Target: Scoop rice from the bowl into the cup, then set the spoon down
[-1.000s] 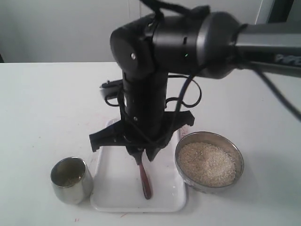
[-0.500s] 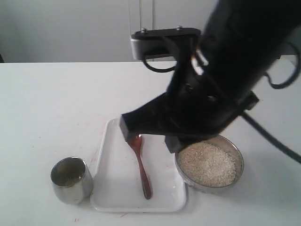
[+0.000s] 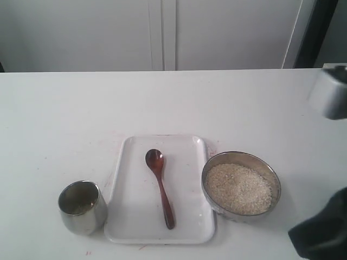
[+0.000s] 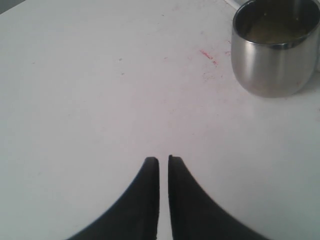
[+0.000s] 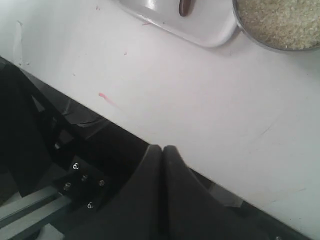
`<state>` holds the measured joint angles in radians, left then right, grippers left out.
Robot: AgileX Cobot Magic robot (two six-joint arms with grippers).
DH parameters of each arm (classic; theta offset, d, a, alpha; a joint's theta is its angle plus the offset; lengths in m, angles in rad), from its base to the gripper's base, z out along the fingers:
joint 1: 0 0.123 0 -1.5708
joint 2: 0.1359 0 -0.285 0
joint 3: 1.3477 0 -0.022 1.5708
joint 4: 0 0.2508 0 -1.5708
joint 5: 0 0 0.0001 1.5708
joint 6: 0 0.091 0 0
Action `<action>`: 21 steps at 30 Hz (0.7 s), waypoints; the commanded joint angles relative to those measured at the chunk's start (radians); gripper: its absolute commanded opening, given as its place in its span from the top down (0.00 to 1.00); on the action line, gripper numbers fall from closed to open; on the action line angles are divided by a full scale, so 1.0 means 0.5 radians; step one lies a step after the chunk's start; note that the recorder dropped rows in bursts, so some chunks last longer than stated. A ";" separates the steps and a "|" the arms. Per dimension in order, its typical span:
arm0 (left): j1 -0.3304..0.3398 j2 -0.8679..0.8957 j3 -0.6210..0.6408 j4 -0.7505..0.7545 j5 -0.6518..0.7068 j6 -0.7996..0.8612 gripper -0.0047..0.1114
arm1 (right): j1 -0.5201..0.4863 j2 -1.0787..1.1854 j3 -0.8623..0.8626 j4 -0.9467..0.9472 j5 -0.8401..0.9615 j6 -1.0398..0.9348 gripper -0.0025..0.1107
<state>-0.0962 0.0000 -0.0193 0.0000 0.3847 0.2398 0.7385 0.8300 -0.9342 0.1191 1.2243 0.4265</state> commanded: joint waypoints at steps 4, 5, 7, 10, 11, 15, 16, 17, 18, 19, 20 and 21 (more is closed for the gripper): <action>-0.010 0.000 0.018 -0.011 0.099 -0.011 0.84 | 0.004 -0.187 0.054 0.000 -0.007 -0.019 0.98; -0.010 0.000 0.018 -0.011 0.099 -0.011 0.84 | 0.004 -0.199 0.054 0.000 -0.007 -0.019 0.98; -0.010 0.000 0.018 -0.011 0.099 -0.011 0.84 | 0.004 -0.210 0.054 -0.010 -0.007 -0.019 0.98; -0.010 0.000 0.018 -0.011 0.099 -0.011 0.84 | 0.004 -0.213 0.054 -0.128 -0.078 -0.022 0.98; -0.010 0.000 0.018 -0.011 0.099 -0.011 0.84 | 0.004 -0.213 0.054 -0.210 -0.158 -0.029 0.98; -0.010 0.000 0.018 -0.011 0.099 -0.011 0.84 | 0.004 -0.213 0.074 -0.501 -0.569 -0.153 0.98; -0.010 0.000 0.018 -0.011 0.099 -0.011 0.84 | 0.004 -0.213 0.089 -0.562 -0.680 -0.205 0.98; -0.010 0.000 0.018 -0.011 0.099 -0.011 0.84 | 0.004 -0.213 0.119 -0.639 -0.848 -0.237 0.98; -0.010 0.000 0.018 -0.011 0.099 -0.011 0.84 | -0.014 -0.224 0.144 -0.685 -0.961 -0.242 0.98; -0.010 0.000 0.018 -0.011 0.099 -0.011 0.84 | -0.034 -0.236 0.177 -0.713 -1.073 -0.242 0.98; -0.010 0.000 0.018 -0.011 0.099 -0.011 0.84 | -0.070 -0.249 0.230 -0.713 -1.246 -0.255 0.98; -0.010 0.000 0.018 -0.011 0.099 -0.011 0.84 | -0.095 -0.256 0.269 -0.713 -1.362 -0.259 0.98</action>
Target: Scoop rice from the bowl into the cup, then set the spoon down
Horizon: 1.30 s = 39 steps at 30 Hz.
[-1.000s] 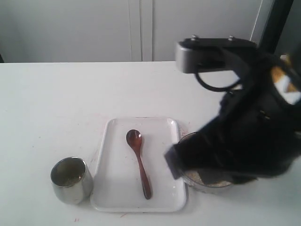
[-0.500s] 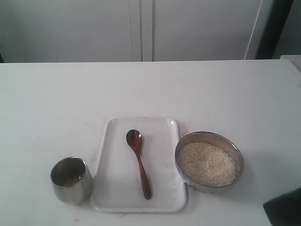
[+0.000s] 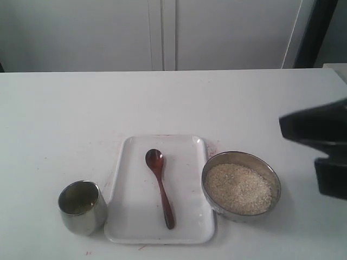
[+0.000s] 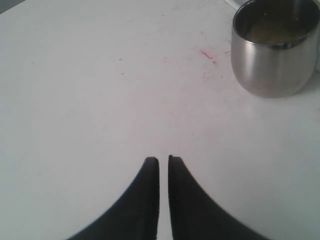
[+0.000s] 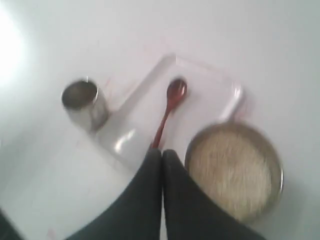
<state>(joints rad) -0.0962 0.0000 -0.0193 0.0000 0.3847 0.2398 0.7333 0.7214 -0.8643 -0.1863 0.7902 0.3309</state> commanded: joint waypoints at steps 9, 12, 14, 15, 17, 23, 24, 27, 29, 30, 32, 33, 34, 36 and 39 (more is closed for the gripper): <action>-0.010 0.000 0.018 -0.011 0.099 -0.011 0.84 | -0.487 -0.244 0.642 0.201 -1.194 -0.078 0.98; -0.010 0.000 0.018 -0.011 0.099 -0.011 0.84 | -0.644 -0.366 0.817 0.281 -1.228 -0.078 0.98; -0.010 0.000 0.018 -0.011 0.099 -0.011 0.84 | -0.752 -0.470 0.937 0.285 -1.260 -0.084 0.98; -0.010 0.000 0.018 -0.011 0.099 -0.011 0.84 | -0.804 -0.526 0.995 0.285 -1.290 -0.106 0.98; -0.010 0.000 0.018 -0.011 0.099 -0.011 0.84 | -0.894 -0.633 1.104 0.285 -1.370 -0.198 0.98; -0.010 0.000 0.018 -0.011 0.099 -0.011 0.84 | -1.200 -0.970 1.310 0.285 -1.419 -0.384 0.98; -0.010 0.000 0.018 -0.011 0.099 -0.011 0.84 | -1.253 -1.016 1.337 0.285 -1.417 -0.393 0.98; -0.010 0.000 0.018 -0.011 0.099 -0.011 0.84 | -1.415 -1.136 1.420 0.285 -1.421 -0.393 0.98; -0.010 0.000 0.018 -0.011 0.099 -0.011 0.84 | -1.462 -1.170 1.454 0.282 -1.421 -0.397 0.98; -0.010 0.000 0.018 -0.011 0.099 -0.011 0.84 | -1.480 -1.192 1.494 0.256 -1.415 -0.409 0.98; -0.010 0.000 0.018 -0.011 0.099 -0.011 0.84 | -1.484 -1.223 1.568 0.252 -1.415 -0.499 0.98; -0.010 0.000 0.018 -0.011 0.099 -0.011 0.84 | -1.488 -1.231 1.598 0.252 -1.415 -0.519 0.98; -0.010 0.000 0.018 -0.011 0.099 -0.011 0.84 | -1.488 -1.254 1.657 0.252 -1.415 -0.526 0.98; -0.010 0.000 0.018 -0.011 0.099 -0.011 0.84 | -1.488 -1.305 1.729 0.252 -1.414 -0.526 0.98; -0.010 0.000 0.018 -0.011 0.099 -0.011 0.84 | -1.488 -1.404 1.729 0.252 -1.304 -0.526 0.98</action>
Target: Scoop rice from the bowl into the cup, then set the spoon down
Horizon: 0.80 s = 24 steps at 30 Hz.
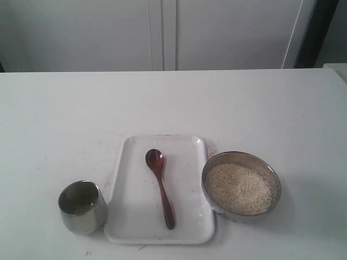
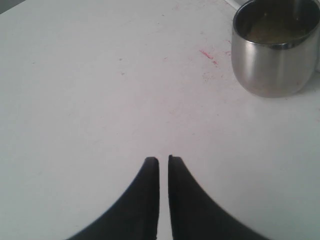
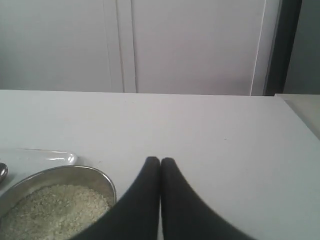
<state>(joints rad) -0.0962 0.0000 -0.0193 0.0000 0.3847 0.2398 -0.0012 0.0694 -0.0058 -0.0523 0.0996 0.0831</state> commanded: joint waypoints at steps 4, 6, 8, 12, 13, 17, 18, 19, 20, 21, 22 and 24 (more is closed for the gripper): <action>-0.010 0.000 0.018 -0.011 0.099 -0.011 0.84 | -0.023 -0.139 0.012 -0.016 0.275 -0.040 0.98; -0.010 0.000 0.018 -0.011 0.099 -0.011 0.84 | -0.023 -0.139 0.012 -0.012 0.501 -0.040 0.98; -0.010 0.000 0.018 -0.011 0.099 -0.011 0.84 | -0.023 -0.139 0.012 -0.012 0.497 -0.040 0.98; -0.010 0.000 0.018 -0.011 0.099 -0.011 0.84 | -0.023 -0.139 0.012 0.002 0.498 -0.040 0.98; -0.010 0.000 0.018 -0.011 0.099 -0.011 0.84 | -0.023 -0.139 0.012 0.002 0.498 -0.040 0.98; -0.010 0.000 0.018 -0.011 0.099 -0.011 0.84 | -0.023 -0.139 0.012 0.002 0.502 -0.040 0.98; -0.010 0.000 0.018 -0.011 0.099 -0.011 0.84 | -0.023 -0.139 0.012 0.002 0.502 -0.040 0.98; -0.010 0.000 0.018 -0.011 0.099 -0.011 0.84 | -0.023 -0.139 0.012 0.002 0.502 -0.040 0.98; -0.010 0.000 0.018 -0.011 0.099 -0.011 0.84 | -0.023 -0.139 0.012 0.002 0.502 -0.040 0.98; -0.010 0.000 0.018 -0.011 0.099 -0.011 0.84 | -0.023 -0.139 0.012 0.002 0.502 -0.040 0.98; -0.010 0.000 0.018 -0.011 0.099 -0.011 0.84 | -0.023 -0.139 0.012 0.002 0.502 -0.040 0.98; -0.010 0.000 0.018 -0.011 0.099 -0.011 0.84 | -0.023 -0.139 0.012 0.002 0.502 -0.040 0.98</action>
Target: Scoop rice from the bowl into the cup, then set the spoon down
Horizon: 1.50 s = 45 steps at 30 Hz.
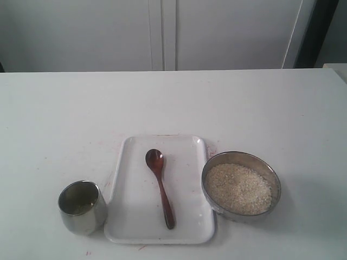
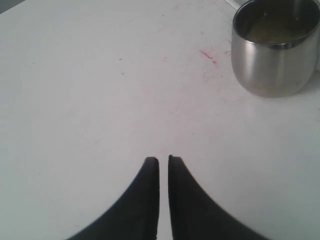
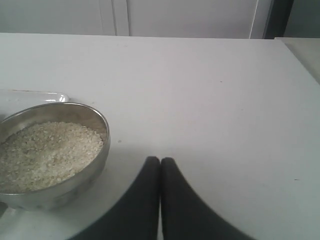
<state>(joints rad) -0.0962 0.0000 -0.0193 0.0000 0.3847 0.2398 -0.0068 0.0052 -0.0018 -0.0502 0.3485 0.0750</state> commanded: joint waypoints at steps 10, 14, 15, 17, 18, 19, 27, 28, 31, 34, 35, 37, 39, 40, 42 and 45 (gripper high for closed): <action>-0.010 0.000 0.018 -0.011 0.099 -0.011 0.84 | -0.012 -0.010 0.004 -0.002 0.004 -0.024 0.98; -0.010 0.000 0.018 -0.011 0.099 -0.011 0.84 | -0.012 -0.010 0.004 -0.002 0.004 -0.024 0.98; -0.010 0.000 0.018 -0.011 0.099 -0.011 0.84 | -0.012 -0.010 0.004 -0.002 0.004 -0.024 0.98; -0.010 0.000 0.018 -0.011 0.099 -0.011 0.84 | -0.012 -0.010 0.004 -0.002 0.004 -0.024 0.98; -0.010 0.000 0.018 -0.011 0.099 -0.011 0.84 | -0.012 -0.010 0.004 -0.002 0.004 -0.024 0.98; -0.010 0.000 0.018 -0.011 0.099 -0.011 0.84 | -0.012 -0.010 0.004 -0.002 0.004 -0.024 0.98; -0.010 0.000 0.018 -0.011 0.099 -0.011 0.84 | -0.012 -0.010 0.004 -0.002 0.004 -0.024 0.98; -0.010 0.000 0.018 -0.011 0.099 -0.011 0.84 | -0.012 -0.010 0.004 -0.002 0.004 -0.024 0.98; -0.010 0.000 0.018 -0.011 0.099 -0.011 0.84 | -0.012 -0.010 0.004 -0.002 0.004 -0.024 0.98; -0.010 0.000 0.018 -0.011 0.099 -0.011 0.84 | -0.012 -0.010 0.004 -0.002 0.004 -0.024 0.98; -0.010 0.000 0.018 -0.011 0.099 -0.011 0.84 | -0.012 -0.010 0.004 -0.002 0.004 -0.024 0.98; -0.010 0.000 0.018 -0.011 0.099 -0.011 0.84 | -0.012 -0.010 0.004 -0.002 0.004 -0.024 0.98; -0.010 0.000 0.018 -0.011 0.099 -0.011 0.84 | -0.012 -0.010 0.004 -0.002 0.004 -0.024 0.98; -0.010 0.000 0.018 -0.011 0.099 -0.011 0.84 | -0.012 -0.010 0.004 -0.002 0.004 -0.024 0.98; -0.010 0.000 0.018 -0.011 0.099 -0.011 0.84 | -0.012 -0.010 0.004 -0.002 0.004 0.011 0.98; -0.010 0.000 0.018 -0.011 0.099 -0.011 0.84 | -0.012 -0.010 0.004 -0.002 0.004 0.025 0.98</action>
<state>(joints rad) -0.0962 0.0000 -0.0193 0.0000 0.3847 0.2398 -0.0068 0.0052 -0.0018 -0.0502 0.3500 0.0841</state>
